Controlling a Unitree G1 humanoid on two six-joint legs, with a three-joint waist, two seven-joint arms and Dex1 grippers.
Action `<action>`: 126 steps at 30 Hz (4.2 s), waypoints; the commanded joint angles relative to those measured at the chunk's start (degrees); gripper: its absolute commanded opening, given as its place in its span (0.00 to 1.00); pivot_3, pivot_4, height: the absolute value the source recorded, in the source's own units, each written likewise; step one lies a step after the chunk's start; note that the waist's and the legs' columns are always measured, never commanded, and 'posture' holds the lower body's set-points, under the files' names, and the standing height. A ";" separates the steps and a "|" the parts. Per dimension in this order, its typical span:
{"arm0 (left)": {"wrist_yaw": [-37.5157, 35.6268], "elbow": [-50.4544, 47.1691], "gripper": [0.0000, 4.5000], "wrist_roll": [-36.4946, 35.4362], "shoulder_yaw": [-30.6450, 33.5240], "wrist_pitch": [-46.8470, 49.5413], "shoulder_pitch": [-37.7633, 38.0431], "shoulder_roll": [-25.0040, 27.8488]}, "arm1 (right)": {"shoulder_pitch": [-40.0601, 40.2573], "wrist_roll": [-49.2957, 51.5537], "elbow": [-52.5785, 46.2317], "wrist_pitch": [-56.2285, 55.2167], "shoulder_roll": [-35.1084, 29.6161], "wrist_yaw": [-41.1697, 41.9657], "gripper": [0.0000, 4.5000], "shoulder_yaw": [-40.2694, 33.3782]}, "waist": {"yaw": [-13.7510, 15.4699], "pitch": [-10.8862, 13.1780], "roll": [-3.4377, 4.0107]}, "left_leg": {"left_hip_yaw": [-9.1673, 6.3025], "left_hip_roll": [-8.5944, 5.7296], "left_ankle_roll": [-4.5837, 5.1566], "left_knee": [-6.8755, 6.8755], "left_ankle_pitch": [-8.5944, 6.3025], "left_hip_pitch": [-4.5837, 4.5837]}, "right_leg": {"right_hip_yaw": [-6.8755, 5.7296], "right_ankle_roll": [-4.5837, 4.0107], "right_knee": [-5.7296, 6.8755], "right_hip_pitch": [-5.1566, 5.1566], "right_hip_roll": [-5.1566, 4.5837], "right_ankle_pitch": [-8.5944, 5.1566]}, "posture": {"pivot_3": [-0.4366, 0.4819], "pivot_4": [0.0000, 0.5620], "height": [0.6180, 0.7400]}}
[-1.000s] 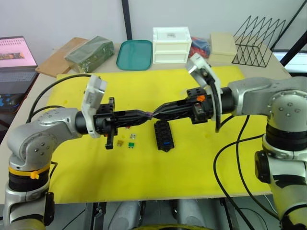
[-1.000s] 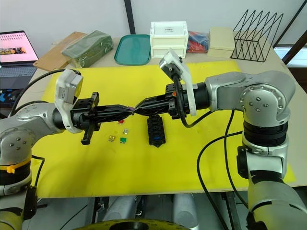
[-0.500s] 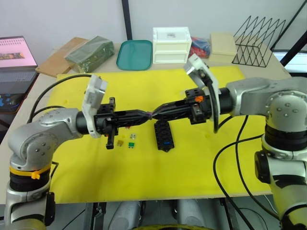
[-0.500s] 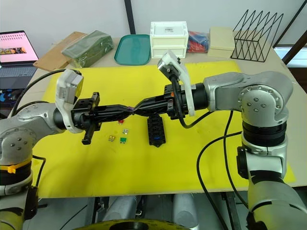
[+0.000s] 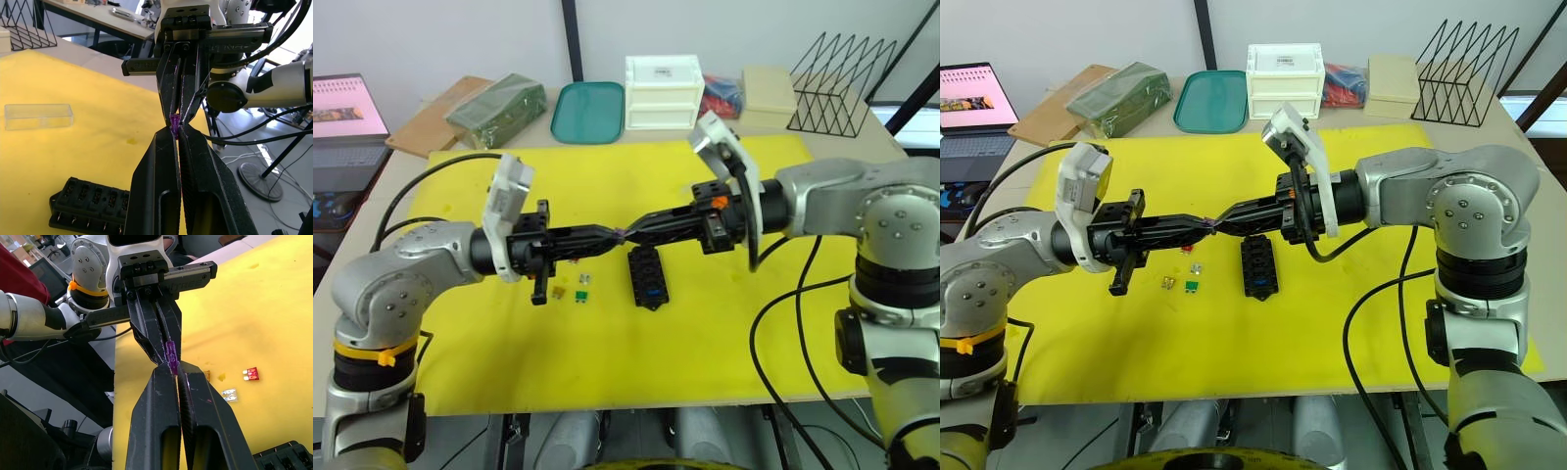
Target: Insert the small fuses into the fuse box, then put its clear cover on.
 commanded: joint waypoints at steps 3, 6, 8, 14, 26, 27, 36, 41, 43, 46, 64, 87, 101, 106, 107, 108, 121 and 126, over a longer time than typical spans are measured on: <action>-0.62 -0.91 0.12 5.24 -4.17 -1.16 -0.29 4.51 | -2.07 -0.74 -1.64 -2.67 -1.99 2.05 0.00 0.92 | -0.04 0.00 0.00 | 0.00 0.00 0.00 0.00 0.00 0.00 | 0.00 0.00 0.00 0.00 0.00 0.00 | 0.48 0.27 1.00; -4.16 -0.99 0.32 10.45 -7.31 -5.14 1.43 7.68 | -2.30 -5.08 -2.64 -5.91 -5.42 4.81 0.00 5.15 | -0.07 0.00 0.00 | 0.02 0.00 0.00 -0.04 0.00 0.00 | 0.00 0.00 -0.01 -0.01 0.01 0.00 | 0.48 0.27 1.00; -6.38 -0.56 0.49 14.65 -9.73 -8.86 3.23 9.25 | -1.54 -10.51 -4.04 -10.41 -8.34 7.12 0.00 10.24 | 0.00 0.01 0.00 | 0.02 0.00 0.00 -0.06 0.00 0.00 | 0.00 0.00 -0.03 -0.02 0.01 0.00 | 0.48 0.27 1.00; -10.63 0.49 0.95 25.89 -16.88 -19.54 7.69 10.27 | -0.21 -26.35 -6.59 -22.74 -14.38 13.27 0.00 25.06 | 0.01 0.02 -0.02 | 0.09 0.00 0.02 -0.07 -0.01 -0.01 | 0.00 0.01 -0.05 -0.04 -0.01 -0.01 | 0.48 0.27 1.00; -8.96 6.43 0.98 37.50 -23.24 -29.35 5.97 2.87 | 0.24 -39.62 -5.84 -29.87 -15.11 20.47 0.00 32.60 | 0.19 0.04 -0.05 | 0.04 0.00 0.02 -0.07 -0.01 -0.02 | 0.00 0.01 -0.07 -0.02 0.00 -0.01 | 0.48 0.27 1.00; -9.01 6.78 0.98 37.80 -23.38 -29.54 5.84 2.51 | 0.36 -40.06 -5.82 -29.87 -15.10 20.83 0.00 32.63 | 0.16 0.04 -0.05 | 0.05 0.00 0.02 -0.07 -0.01 -0.02 | 0.00 0.01 -0.07 -0.02 0.00 -0.01 | 0.48 0.27 1.00; -9.29 8.06 0.98 40.08 -23.98 -30.89 5.69 0.59 | 1.75 -43.45 -5.78 -29.67 -14.78 22.42 0.00 32.47 | 0.19 0.04 -0.05 | 0.04 0.00 0.02 -0.07 -0.01 -0.01 | 0.00 0.01 -0.06 -0.02 0.00 -0.01 | 0.48 0.27 1.00; -9.50 7.96 0.98 40.64 -23.90 -31.12 5.87 0.00 | 2.36 -44.51 -5.65 -29.42 -14.60 22.67 0.00 32.28 | 0.20 0.04 -0.05 | 0.04 0.00 0.02 -0.06 -0.01 -0.01 | 0.00 0.01 -0.06 -0.02 0.00 -0.01 | 0.48 0.27 1.00; -9.62 7.92 0.98 40.78 -23.95 -31.26 5.84 -0.13 | 2.47 -44.71 -5.46 -29.34 -14.46 22.87 0.00 32.15 | 0.20 0.04 -0.05 | 0.04 0.00 0.02 -0.06 -0.01 -0.01 | 0.00 0.01 -0.06 -0.02 0.00 -0.01 | 0.48 0.27 1.00; -9.68 8.07 0.98 41.08 -24.03 -31.64 5.65 -0.35 | 2.73 -44.78 -5.21 -29.04 -14.29 23.08 0.00 31.99 | 0.20 0.04 -0.05 | 0.04 0.00 0.02 -0.06 -0.01 -0.01 | 0.00 0.01 -0.07 -0.02 0.00 -0.01 | 0.48 0.27 1.00; -9.55 7.45 0.98 41.57 -23.70 -31.43 5.53 -1.29 | 3.75 -47.74 -3.73 -31.01 -13.77 23.06 0.00 32.54 | 0.20 0.04 -0.05 | 0.04 0.00 0.02 -0.06 -0.01 -0.01 | 0.00 0.02 -0.06 -0.02 0.00 0.00 | 0.48 0.27 1.00; -9.13 6.37 0.98 41.21 -23.65 -30.91 5.99 -1.24 | 3.20 -46.00 -6.01 -29.81 -13.32 25.28 0.00 30.91 | 0.20 0.04 -0.05 | 0.04 0.00 0.02 -0.06 -0.01 -0.01 | 0.00 0.02 -0.06 -0.02 0.00 0.00 | 0.48 0.27 1.00; -9.06 6.25 0.98 41.34 -23.83 -30.95 6.05 -1.38 | 3.65 -46.16 -6.75 -28.65 -13.78 25.48 0.00 30.41 | 0.21 0.04 -0.05 | 0.04 0.00 0.02 -0.05 -0.01 -0.01 | 0.00 0.02 -0.06 -0.02 0.00 0.00 | 0.48 0.27 1.00; -9.06 6.27 0.98 41.44 -23.91 -31.00 6.01 -1.48 | 4.16 -46.30 -6.73 -28.42 -13.61 25.25 0.00 30.72 | 0.20 0.04 -0.05 | 0.04 0.00 0.02 -0.05 -0.01 -0.01 | 0.00 0.02 -0.06 -0.02 0.00 0.00 | 0.48 0.27 1.00; -9.06 6.28 0.98 41.44 -23.90 -30.98 5.99 -1.49 | 4.17 -46.36 -6.62 -28.42 -13.56 25.22 0.00 30.75 | 0.20 0.04 -0.05 | 0.05 0.00 0.02 -0.05 -0.01 -0.01 | 0.00 0.02 -0.06 -0.02 0.00 0.00 | 0.48 0.27 1.00; -9.04 6.21 0.98 41.45 -23.88 -30.96 6.05 -1.47 | 4.23 -46.27 -6.66 -28.24 -13.52 25.19 0.00 30.72 | 0.19 0.04 -0.05 | 0.04 0.00 0.02 -0.05 -0.01 -0.01 | 0.00 0.02 -0.05 -0.02 0.00 0.00 | 0.48 0.27 1.00; -8.99 6.11 0.98 41.44 -23.77 -30.94 6.11 -1.45 | 4.48 -45.58 -7.28 -25.53 -12.63 24.12 0.00 30.92 | 0.22 0.04 -0.05 | 0.04 0.00 0.02 -0.05 -0.01 -0.01 | 0.00 0.02 -0.05 -0.02 0.00 0.00 | 0.48 0.27 1.00; -8.88 6.06 0.98 41.38 -23.81 -30.82 6.14 -1.56 | 4.68 -45.27 -8.09 -24.33 -12.51 23.78 0.00 30.94 | 0.21 0.04 -0.05 | 0.05 0.00 0.02 -0.05 -0.01 -0.01 | 0.00 0.02 -0.05 -0.02 0.00 0.00 | 0.48 0.27 1.00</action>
